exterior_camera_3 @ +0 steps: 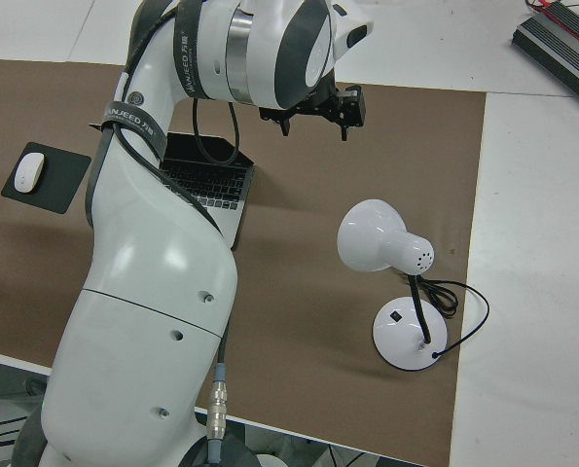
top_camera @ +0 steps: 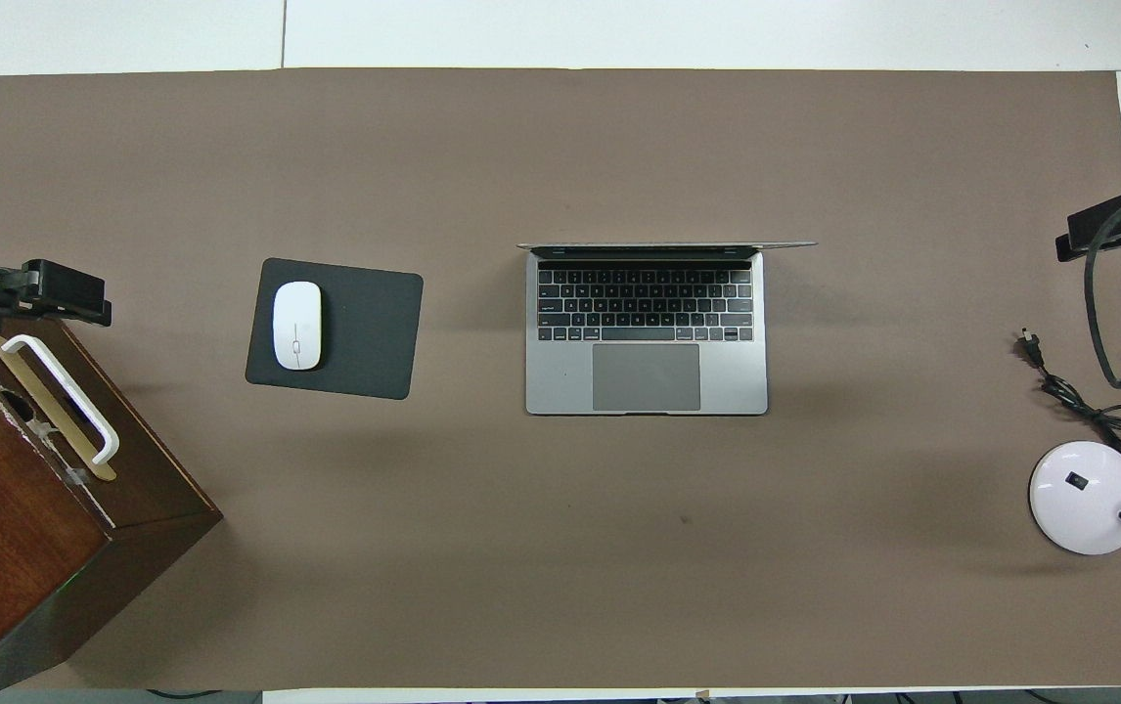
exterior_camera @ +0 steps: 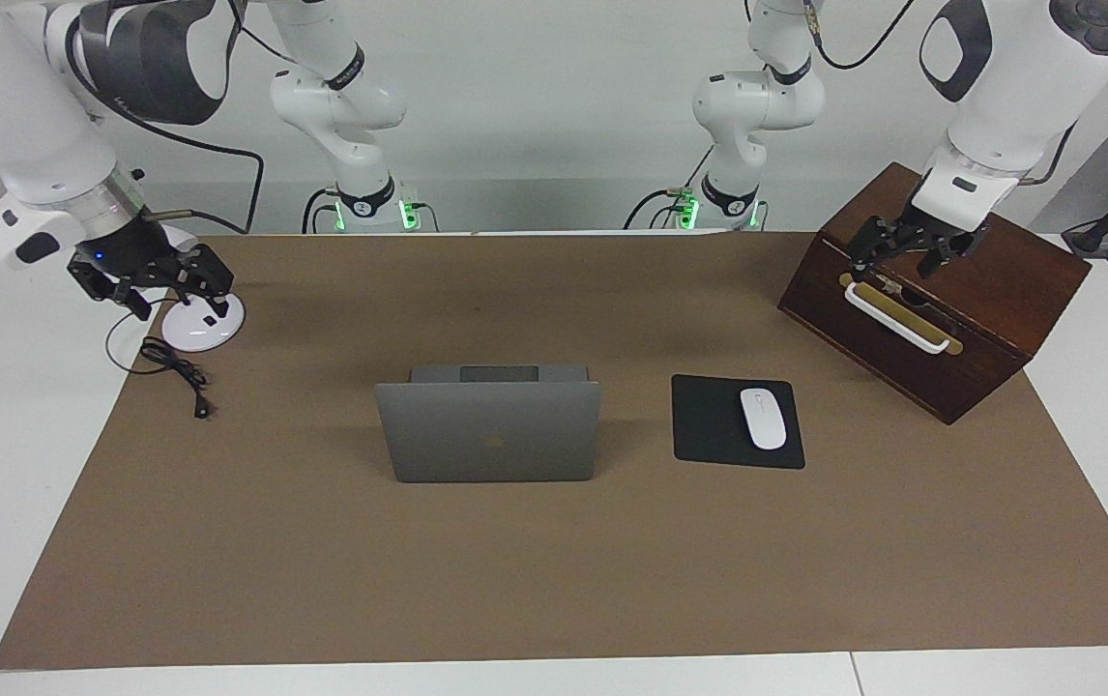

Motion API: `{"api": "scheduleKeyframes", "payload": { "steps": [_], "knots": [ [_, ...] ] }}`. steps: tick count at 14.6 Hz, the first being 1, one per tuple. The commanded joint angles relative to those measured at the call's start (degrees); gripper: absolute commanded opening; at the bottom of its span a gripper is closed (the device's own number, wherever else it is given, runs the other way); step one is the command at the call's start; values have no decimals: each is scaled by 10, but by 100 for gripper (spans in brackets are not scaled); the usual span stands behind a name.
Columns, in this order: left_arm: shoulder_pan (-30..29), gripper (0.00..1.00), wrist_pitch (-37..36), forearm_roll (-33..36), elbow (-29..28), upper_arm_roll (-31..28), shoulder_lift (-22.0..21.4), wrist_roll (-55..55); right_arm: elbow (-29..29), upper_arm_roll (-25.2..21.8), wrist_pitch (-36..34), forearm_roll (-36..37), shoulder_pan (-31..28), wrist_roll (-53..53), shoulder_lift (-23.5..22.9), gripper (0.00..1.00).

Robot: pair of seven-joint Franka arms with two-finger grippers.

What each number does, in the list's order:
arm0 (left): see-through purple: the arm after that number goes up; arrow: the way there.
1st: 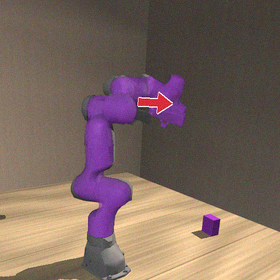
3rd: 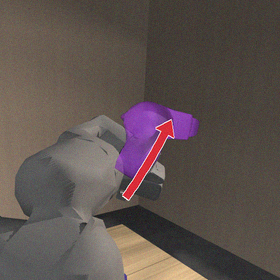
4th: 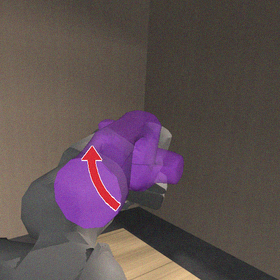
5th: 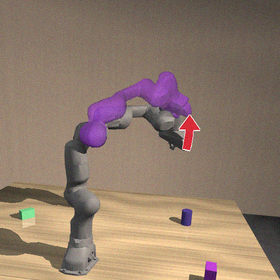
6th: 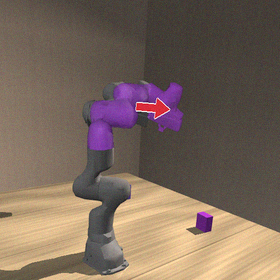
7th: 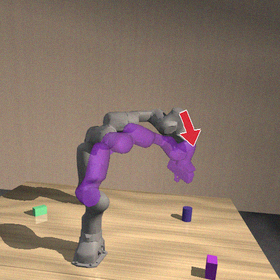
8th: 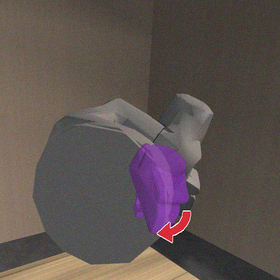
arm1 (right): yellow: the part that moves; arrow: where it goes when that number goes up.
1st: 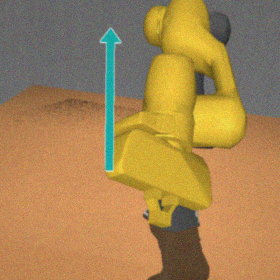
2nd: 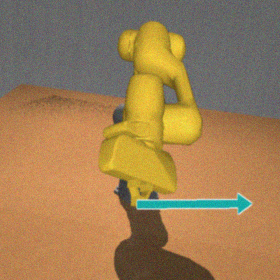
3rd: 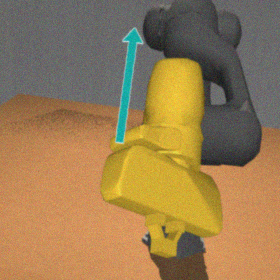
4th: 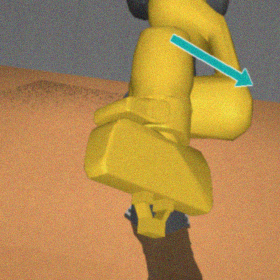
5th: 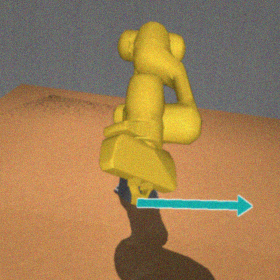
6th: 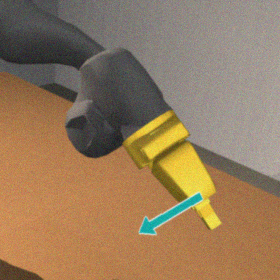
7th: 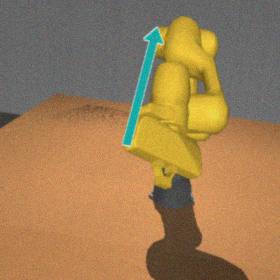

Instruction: Close laptop with both arms

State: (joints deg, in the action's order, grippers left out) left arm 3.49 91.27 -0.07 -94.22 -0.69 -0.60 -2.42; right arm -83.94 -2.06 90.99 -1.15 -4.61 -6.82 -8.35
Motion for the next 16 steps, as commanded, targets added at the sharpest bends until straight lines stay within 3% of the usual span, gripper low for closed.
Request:
{"api": "scheduleKeyframes", "payload": {
  "steps": [1, 16],
  "knots": [
    [-1, 100, -3, -9, -7, -3, -11, 9, -19, 4, 15, -3, -5, 9, 13, 100],
    [-1, 100, -8, -6, -9, 2, -23, -1, -19, 2, 16, -3, -6, 8, 13, 100]
  ]
}}
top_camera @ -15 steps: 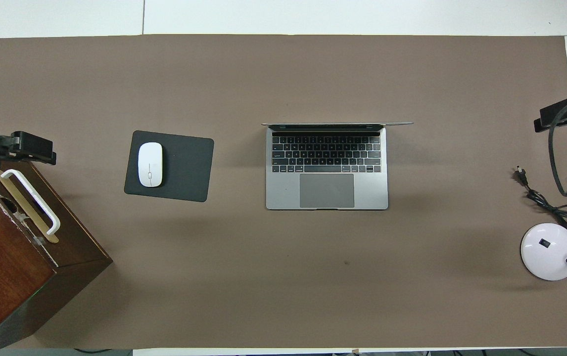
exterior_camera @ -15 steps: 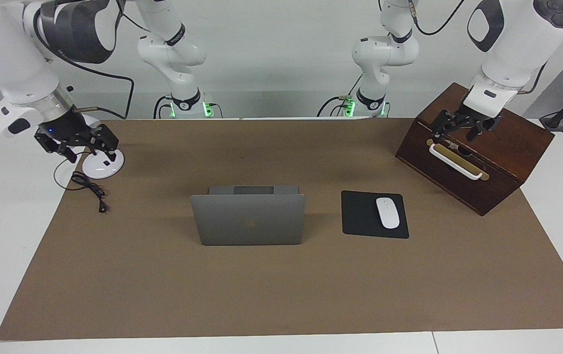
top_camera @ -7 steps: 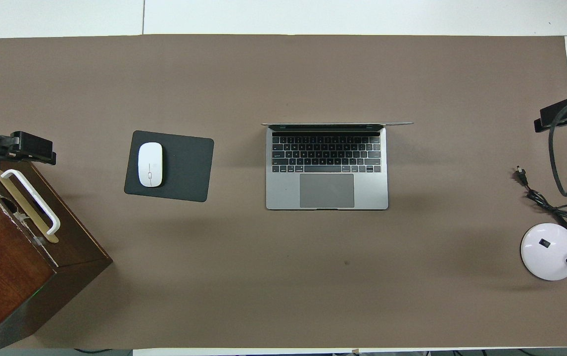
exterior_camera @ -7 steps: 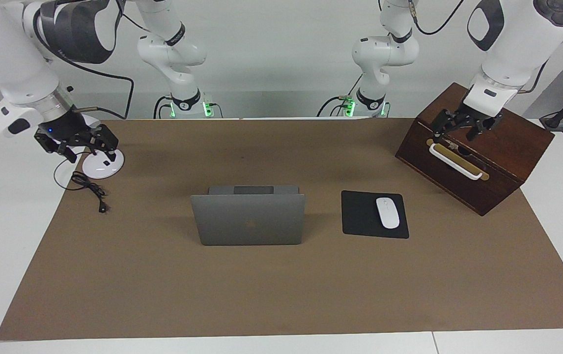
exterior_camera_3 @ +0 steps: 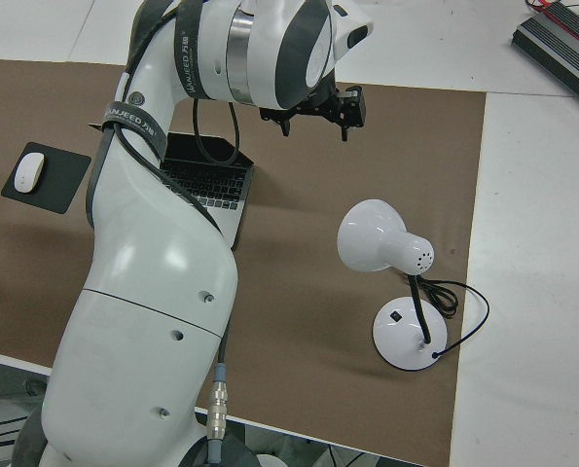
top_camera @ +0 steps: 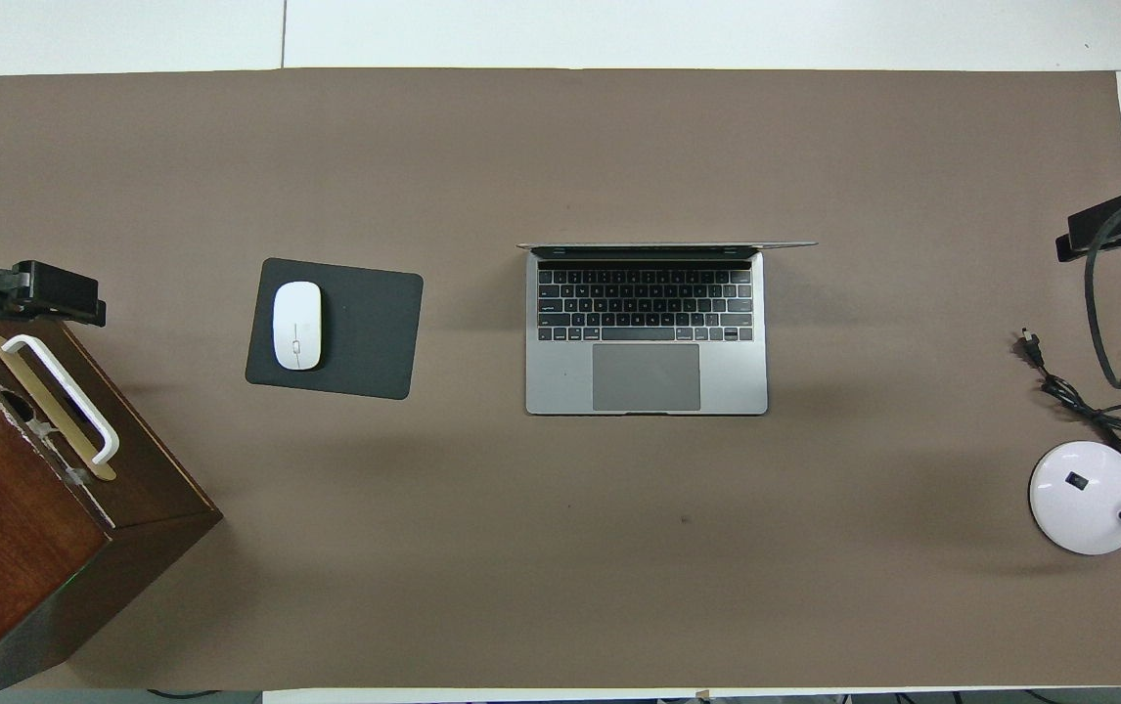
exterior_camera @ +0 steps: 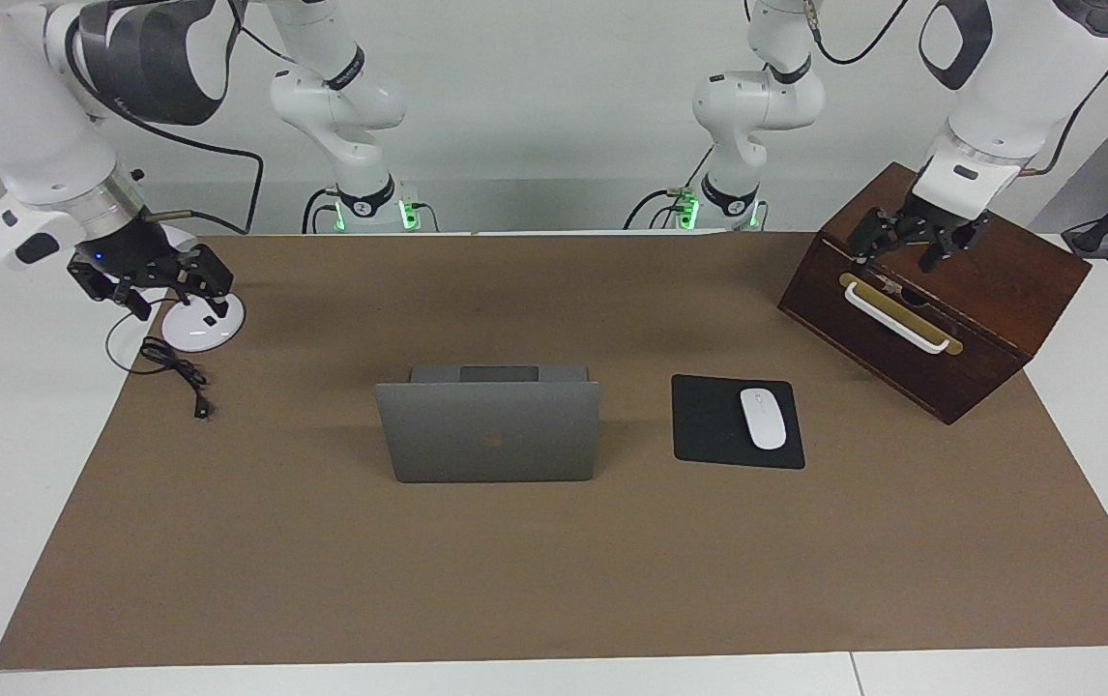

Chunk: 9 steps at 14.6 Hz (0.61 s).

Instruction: Close laptop with both arms

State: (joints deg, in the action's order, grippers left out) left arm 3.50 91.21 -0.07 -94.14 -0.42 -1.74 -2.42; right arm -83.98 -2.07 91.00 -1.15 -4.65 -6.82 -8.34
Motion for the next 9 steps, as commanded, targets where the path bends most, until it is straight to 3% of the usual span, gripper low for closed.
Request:
{"api": "scheduleKeyframes", "payload": {
  "steps": [1, 2, 3, 5, 6, 9],
  "knots": [
    [-3, 100, -6, -6, -13, -1, -13, -2, -19, 2, 16, -3, -5, 8, 13, 100],
    [-4, 97, -2, -7, -21, -1, -18, -2, -19, 2, 18, -3, -5, 8, 13, 100],
    [-3, 74, 1, -7, -25, -1, -19, -2, -19, 2, 17, -3, -5, 8, 13, 100],
    [-4, 17, 3, -6, -25, -1, -20, -1, -19, 2, 18, -3, -5, 8, 13, 100],
    [-4, 0, 5, -6, -25, -1, -19, -2, -19, 2, 18, -3, -5, 8, 13, 100],
    [-6, 0, 8, -7, -25, -1, -19, 0, -19, 2, 17, -3, -5, 8, 13, 100]
  ]
}}
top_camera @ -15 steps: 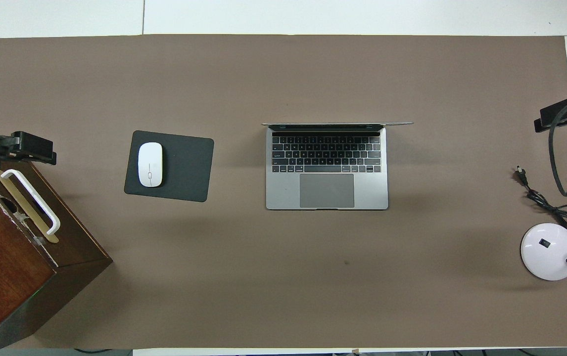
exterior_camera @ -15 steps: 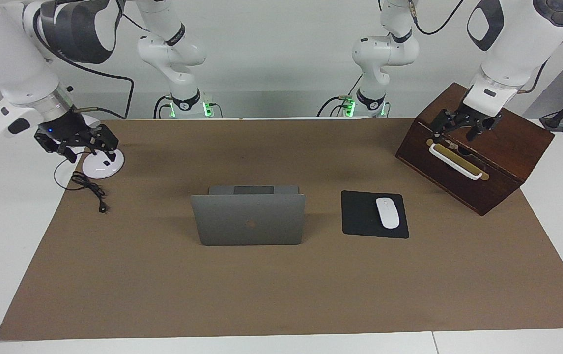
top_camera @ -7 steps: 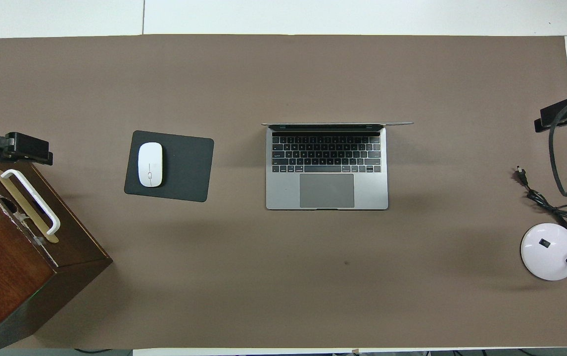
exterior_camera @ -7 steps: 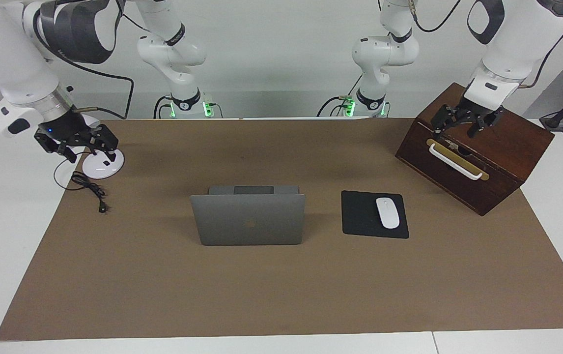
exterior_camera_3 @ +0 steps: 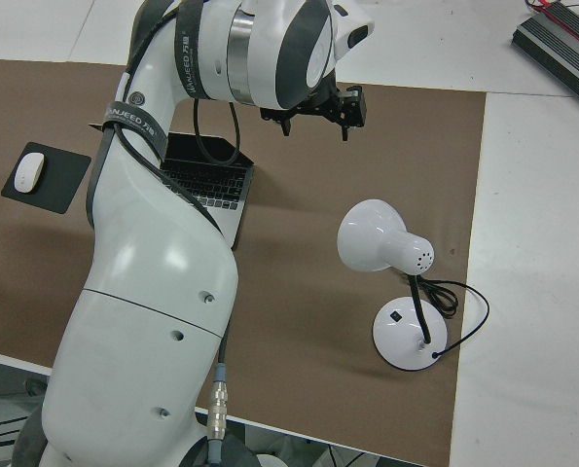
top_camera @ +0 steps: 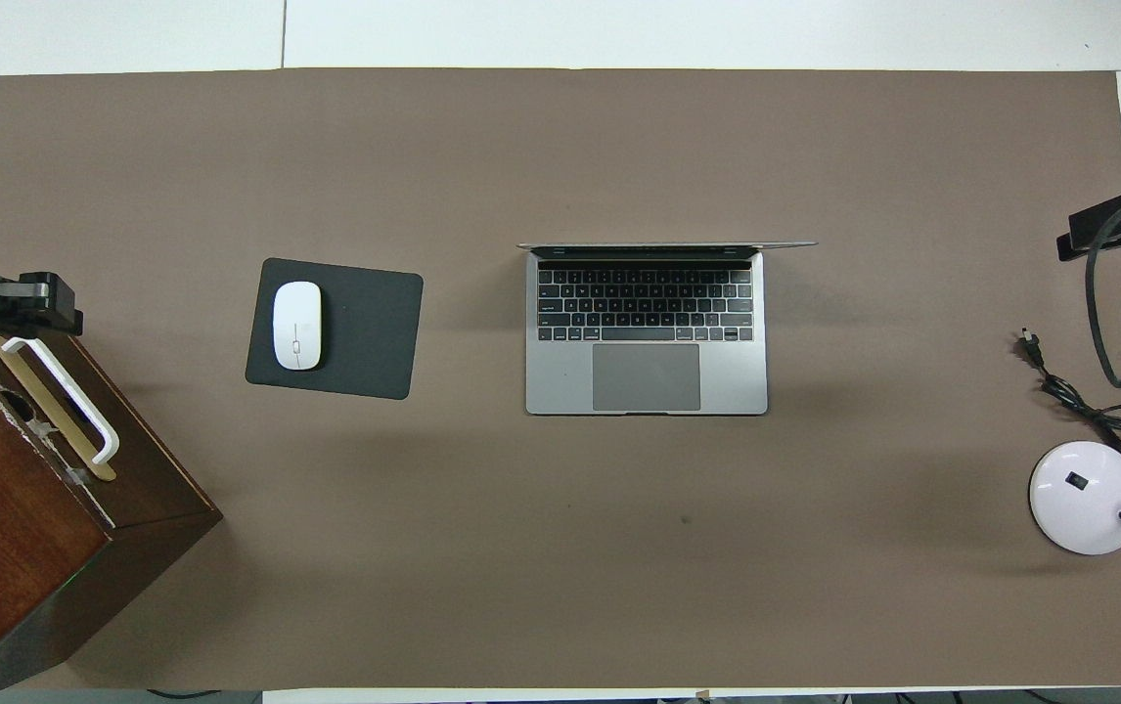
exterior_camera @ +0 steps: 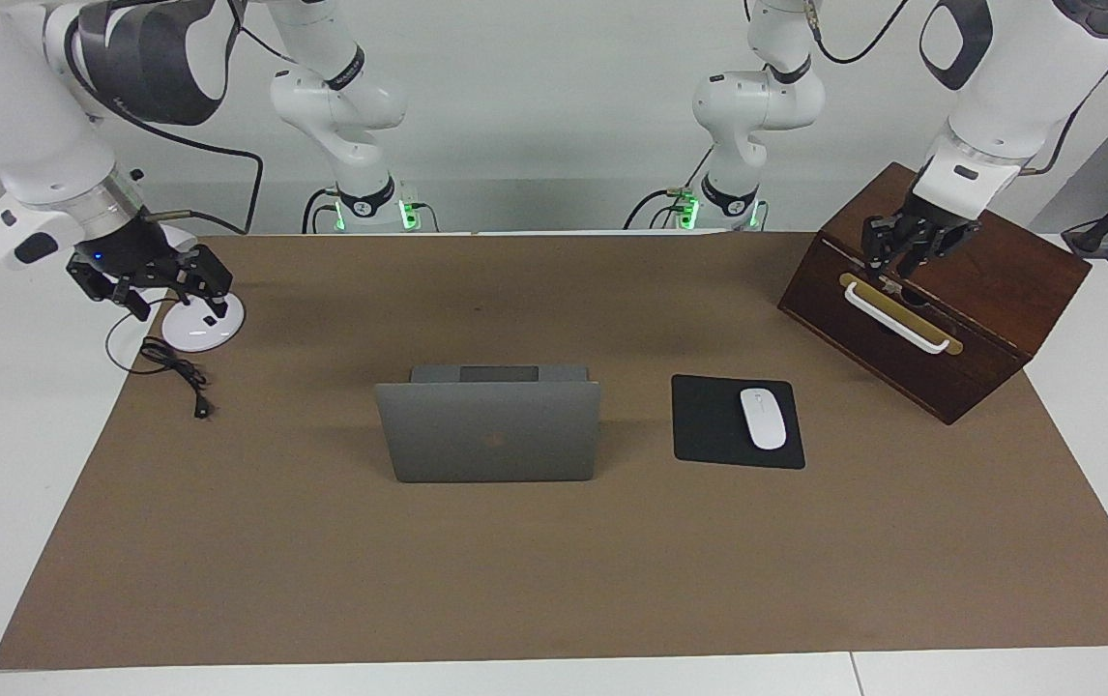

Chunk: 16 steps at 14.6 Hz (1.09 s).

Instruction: Close laptop with both arms

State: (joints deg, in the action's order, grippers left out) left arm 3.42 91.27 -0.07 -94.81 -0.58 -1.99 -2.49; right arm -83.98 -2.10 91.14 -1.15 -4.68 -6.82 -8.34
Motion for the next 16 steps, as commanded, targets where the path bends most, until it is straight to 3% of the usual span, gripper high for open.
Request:
{"api": "scheduleKeyframes", "payload": {
  "steps": [1, 8, 12, 14, 16],
  "knots": [
    [-5, 0, 4, -7, -19, 0, -16, -1, -19, 3, 17, -3, -5, 8, 13, 100],
    [-1, 0, 62, -9, -24, 2, -14, 7, -64, 3, 83, -3, -15, 7, 29, 100],
    [6, 0, 130, -25, -109, 4, -45, 2, -126, 3, 169, -11, -15, 8, 51, 100],
    [18, 0, 162, -54, -144, 4, -63, 4, -156, 3, 208, -11, -11, 7, 61, 82],
    [33, 0, 215, -77, -191, 4, -83, 5, -157, 3, 210, -11, -9, 8, 55, 37]
  ]
}}
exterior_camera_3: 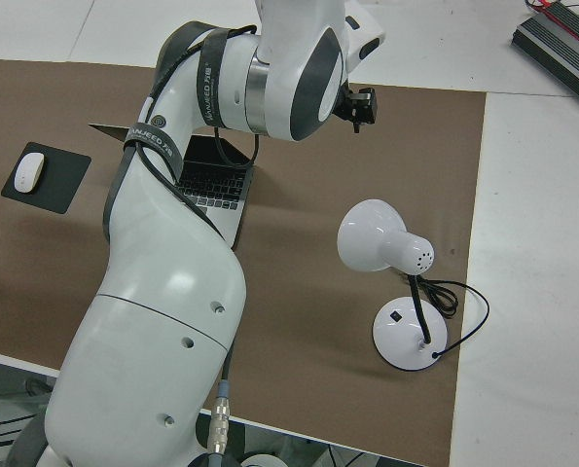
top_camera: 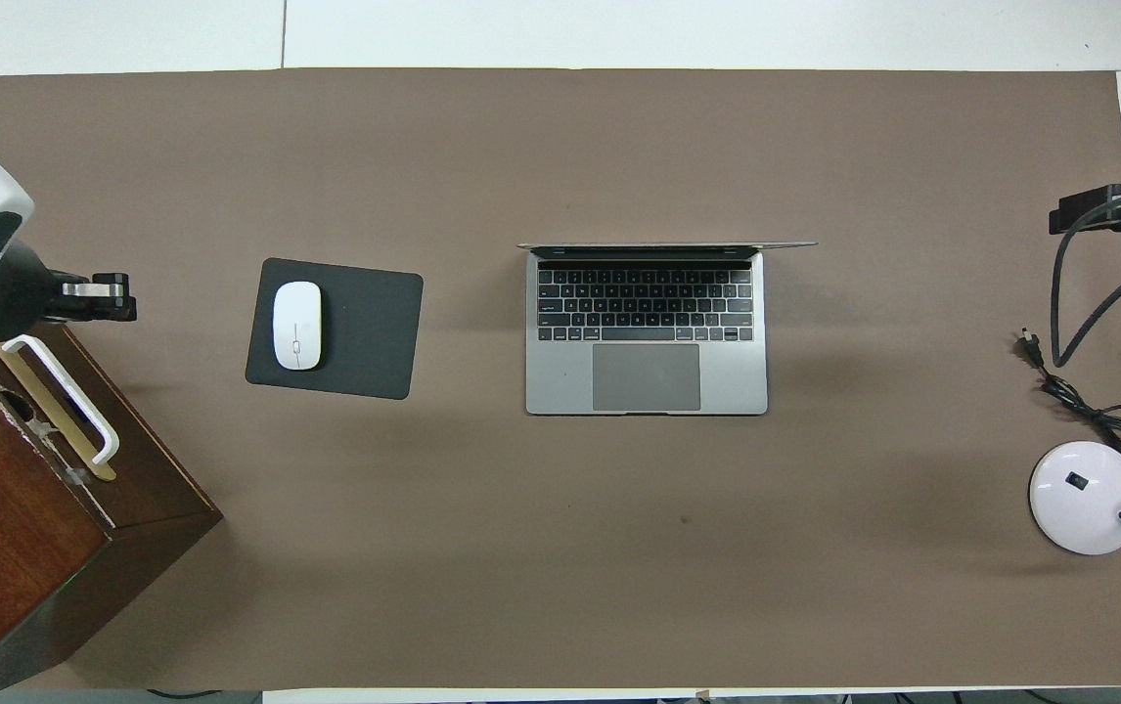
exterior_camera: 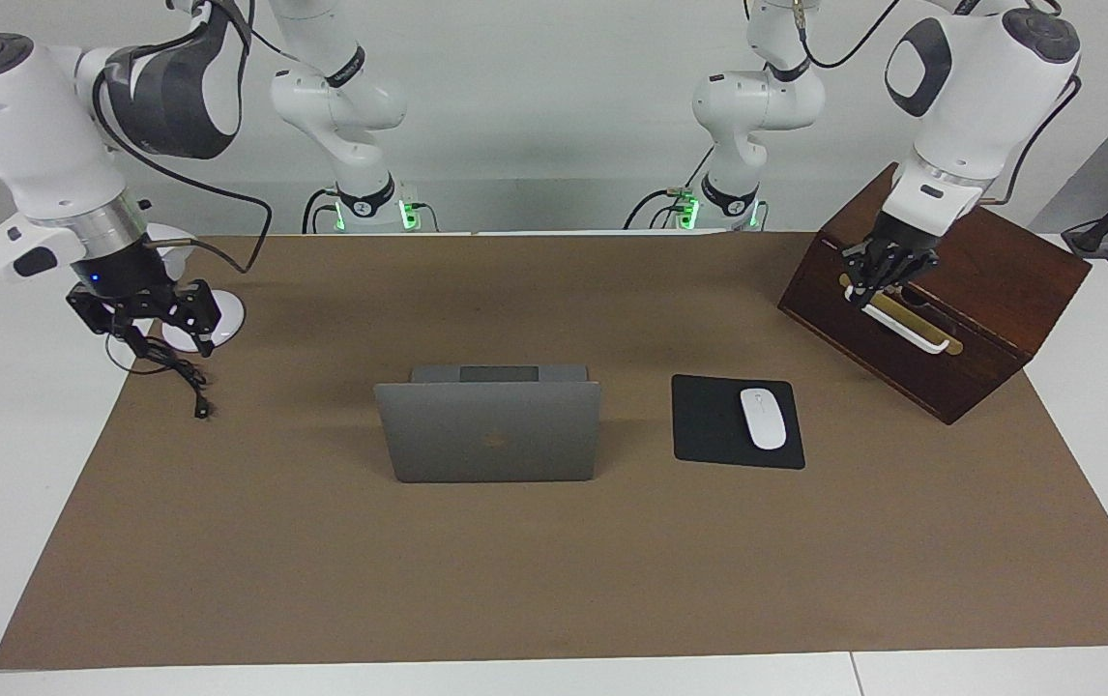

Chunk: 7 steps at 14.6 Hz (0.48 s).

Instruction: Close laptop with both arms

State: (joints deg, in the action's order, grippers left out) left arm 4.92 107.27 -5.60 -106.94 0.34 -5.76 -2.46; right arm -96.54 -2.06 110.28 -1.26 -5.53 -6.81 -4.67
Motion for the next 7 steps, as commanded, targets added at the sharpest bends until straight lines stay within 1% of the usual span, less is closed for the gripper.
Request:
{"api": "scheduleKeyframes", "payload": {
  "steps": [1, 2, 4, 7],
  "knots": [
    [29, 0, 86, -28, -101, -5, -58, 4, -30, 3, 26, -10, 0, 9, 14, 20],
    [44, 0, 123, -32, -138, -5, -74, 3, -34, 3, 42, -10, 1, 8, 12, 0],
    [73, 0, 193, -32, -209, -5, -106, 0, -35, 2, 52, -10, 2, 11, 2, 0],
    [114, 0, 270, -33, -285, -5, -142, -2, -25, 3, 82, -2, 6, 11, -26, 0]
  ]
}}
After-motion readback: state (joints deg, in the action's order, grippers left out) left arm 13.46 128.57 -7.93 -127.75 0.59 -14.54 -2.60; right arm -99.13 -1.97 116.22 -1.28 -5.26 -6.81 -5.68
